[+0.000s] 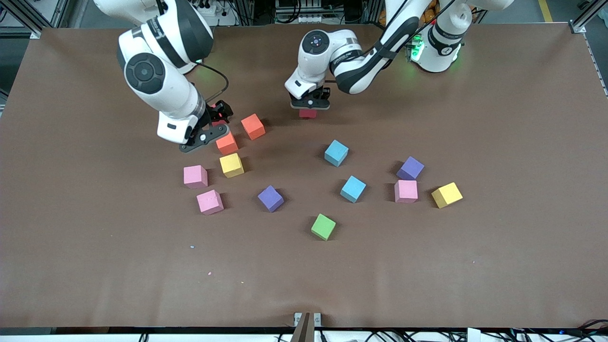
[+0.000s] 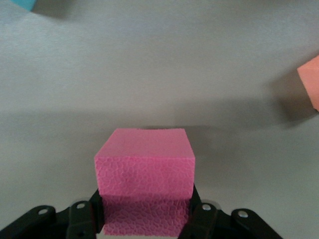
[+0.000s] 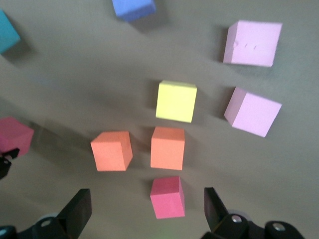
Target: Arrange 11 blocks into digit 3
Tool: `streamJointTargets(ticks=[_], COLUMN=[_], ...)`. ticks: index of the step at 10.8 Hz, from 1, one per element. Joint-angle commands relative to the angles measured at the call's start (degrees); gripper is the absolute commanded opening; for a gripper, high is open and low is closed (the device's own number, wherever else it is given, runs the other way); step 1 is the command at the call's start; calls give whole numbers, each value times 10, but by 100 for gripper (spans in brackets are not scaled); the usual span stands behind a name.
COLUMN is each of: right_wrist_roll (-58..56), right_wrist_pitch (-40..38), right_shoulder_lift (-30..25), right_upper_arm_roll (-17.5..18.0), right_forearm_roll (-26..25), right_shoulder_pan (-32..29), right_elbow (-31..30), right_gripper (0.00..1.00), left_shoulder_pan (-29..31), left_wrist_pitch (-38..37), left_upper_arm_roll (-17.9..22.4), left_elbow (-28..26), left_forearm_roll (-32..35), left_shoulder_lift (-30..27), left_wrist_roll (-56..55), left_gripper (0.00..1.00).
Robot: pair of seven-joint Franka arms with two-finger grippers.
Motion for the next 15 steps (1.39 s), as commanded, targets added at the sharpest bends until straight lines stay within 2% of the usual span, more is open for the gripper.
streamJointTargets(ticks=[1,3,6,7,8,9,10,15], right_wrist_roll=[-21,-25,-26,-25,-25,-25,-25,-19], right_wrist_pitch=[17,92,118,142,167,188,196,282], right_shoulder_lift=[-41,-56,-61,-61,-58,-55,-48,-15], right_upper_arm_roll=[-3,-4,-2,-3,-2,-3,-3,-3], right_forearm_roll=[8,7,7,7,8,7,7,8], right_shoulder_pan=[16,50,68,98,110,126,134,161], right_elbow=[-59,-112,-145,-157,-175,-191,-195,-236], right_gripper=[100,100,100,100,100,100,100,100], left_shoulder_pan=[-11,-11,-44,-52,-52,-53,-52,-22], left_wrist_pitch=[-13,-15,-44,-45,-45,-45,-54,-164], left_upper_arm_roll=[8,10,29,36,36,36,36,35], left_elbow=[19,24,57,58,58,58,58,94], left_forearm_roll=[40,45,44,45,46,46,46,37], left_shoulder_lift=[25,33,62,62,64,64,58,19], left_wrist_roll=[1,-8,-22,-24,-24,-25,-26,-50], left_gripper=[24,26,28,36,50,79,100,100])
